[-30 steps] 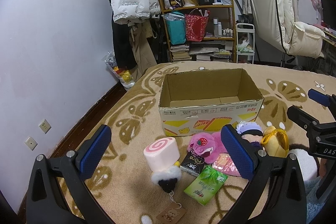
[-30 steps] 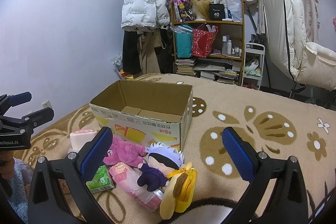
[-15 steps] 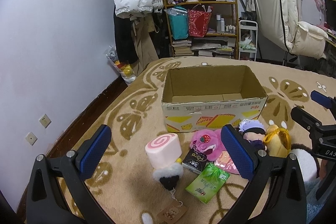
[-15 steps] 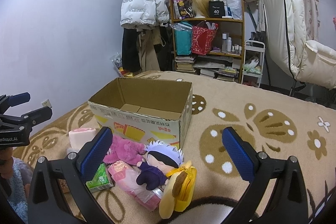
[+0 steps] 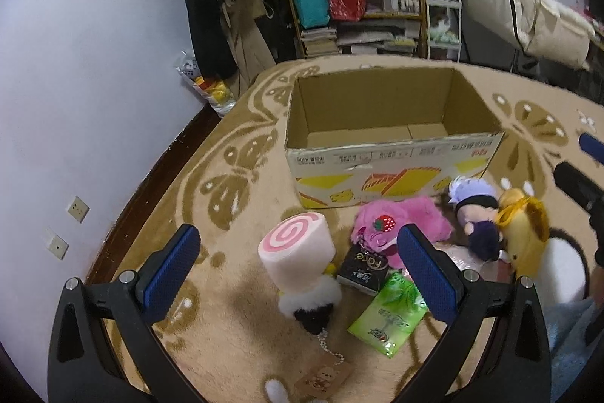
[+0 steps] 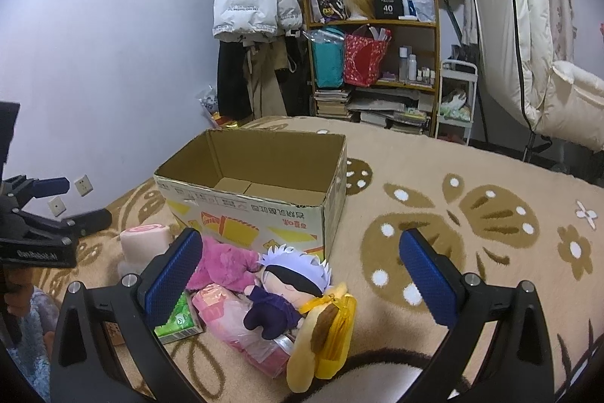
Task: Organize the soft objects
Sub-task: 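Reach the left tool to the pink swirl cake plush while the right tool reaches the yellow pouch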
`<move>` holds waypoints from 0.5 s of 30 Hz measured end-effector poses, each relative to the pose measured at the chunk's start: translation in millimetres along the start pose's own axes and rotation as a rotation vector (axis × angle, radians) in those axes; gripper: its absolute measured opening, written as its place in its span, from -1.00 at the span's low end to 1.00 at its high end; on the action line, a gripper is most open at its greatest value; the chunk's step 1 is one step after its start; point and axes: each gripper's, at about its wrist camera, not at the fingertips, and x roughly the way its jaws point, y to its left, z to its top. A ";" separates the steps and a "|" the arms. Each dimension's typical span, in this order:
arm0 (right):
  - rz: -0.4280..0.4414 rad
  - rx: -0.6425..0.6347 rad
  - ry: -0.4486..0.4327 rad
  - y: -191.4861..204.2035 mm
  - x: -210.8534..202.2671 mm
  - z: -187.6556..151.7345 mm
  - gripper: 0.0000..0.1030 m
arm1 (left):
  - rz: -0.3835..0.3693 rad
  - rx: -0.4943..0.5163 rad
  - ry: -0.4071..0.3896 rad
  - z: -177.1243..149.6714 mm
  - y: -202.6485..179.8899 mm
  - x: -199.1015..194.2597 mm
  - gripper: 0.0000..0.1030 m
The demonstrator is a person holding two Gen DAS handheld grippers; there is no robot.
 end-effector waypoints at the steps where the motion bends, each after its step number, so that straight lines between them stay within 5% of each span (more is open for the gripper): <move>1: -0.004 0.001 0.003 -0.2 1.2 0.5 1.00 | 0.003 0.008 0.007 0.6 -1.6 3.0 1.00; 15: -0.028 0.046 0.124 -13.0 32.4 -2.0 1.00 | 0.015 0.021 0.115 4.2 3.7 45.2 1.00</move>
